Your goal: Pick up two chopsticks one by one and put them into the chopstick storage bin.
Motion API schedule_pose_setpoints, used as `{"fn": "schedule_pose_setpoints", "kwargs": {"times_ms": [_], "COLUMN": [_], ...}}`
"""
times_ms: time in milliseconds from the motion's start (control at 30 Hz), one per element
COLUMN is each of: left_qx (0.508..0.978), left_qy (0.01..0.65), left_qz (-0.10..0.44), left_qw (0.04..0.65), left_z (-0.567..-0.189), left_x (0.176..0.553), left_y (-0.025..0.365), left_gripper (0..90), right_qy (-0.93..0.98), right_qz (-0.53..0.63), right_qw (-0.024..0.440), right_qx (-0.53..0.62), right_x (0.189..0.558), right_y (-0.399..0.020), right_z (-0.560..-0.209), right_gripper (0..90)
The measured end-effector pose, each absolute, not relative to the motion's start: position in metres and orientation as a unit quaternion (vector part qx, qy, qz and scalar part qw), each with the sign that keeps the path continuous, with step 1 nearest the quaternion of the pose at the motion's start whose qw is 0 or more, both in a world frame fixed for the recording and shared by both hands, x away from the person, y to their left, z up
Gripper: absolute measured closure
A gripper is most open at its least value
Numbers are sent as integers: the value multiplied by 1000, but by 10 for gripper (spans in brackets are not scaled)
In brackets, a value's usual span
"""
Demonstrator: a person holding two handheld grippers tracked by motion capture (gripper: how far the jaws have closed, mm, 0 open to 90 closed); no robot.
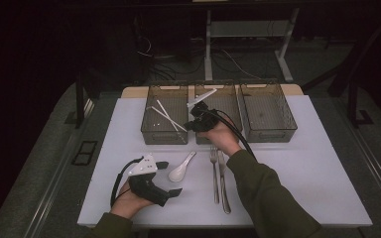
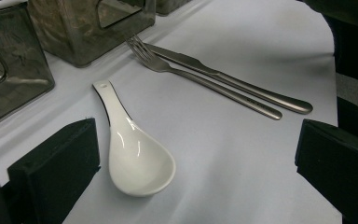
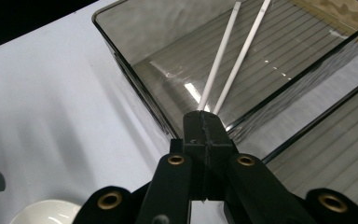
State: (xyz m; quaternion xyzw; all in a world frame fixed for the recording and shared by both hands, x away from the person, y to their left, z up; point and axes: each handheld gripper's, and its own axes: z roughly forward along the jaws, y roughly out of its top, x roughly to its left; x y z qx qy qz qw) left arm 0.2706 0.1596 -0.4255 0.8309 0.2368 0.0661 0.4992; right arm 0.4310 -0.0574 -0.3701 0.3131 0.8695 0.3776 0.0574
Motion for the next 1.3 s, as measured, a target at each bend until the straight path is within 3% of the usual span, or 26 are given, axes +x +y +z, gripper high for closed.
{"fn": "schedule_pose_setpoints", "kwargs": {"times_ms": [867,1100,1300], "left_qx": [831,832,836], "left_qy": [235,236,237], "left_qz": [68,69,69], "left_qw": [500,497,491], "left_z": [-425,-426,-426], "left_x": [270,271,270], "left_y": [160,160,159], "left_gripper": [0,0,0], "right_qy": [869,855,846], "right_qz": [381,417,444], "right_qw": [59,47,44], "right_qx": [311,303,294], "right_x": [426,411,394], "right_y": [-58,-76,-101], "right_z": [-366,-356,-354], "right_gripper": [896,618,466]}}
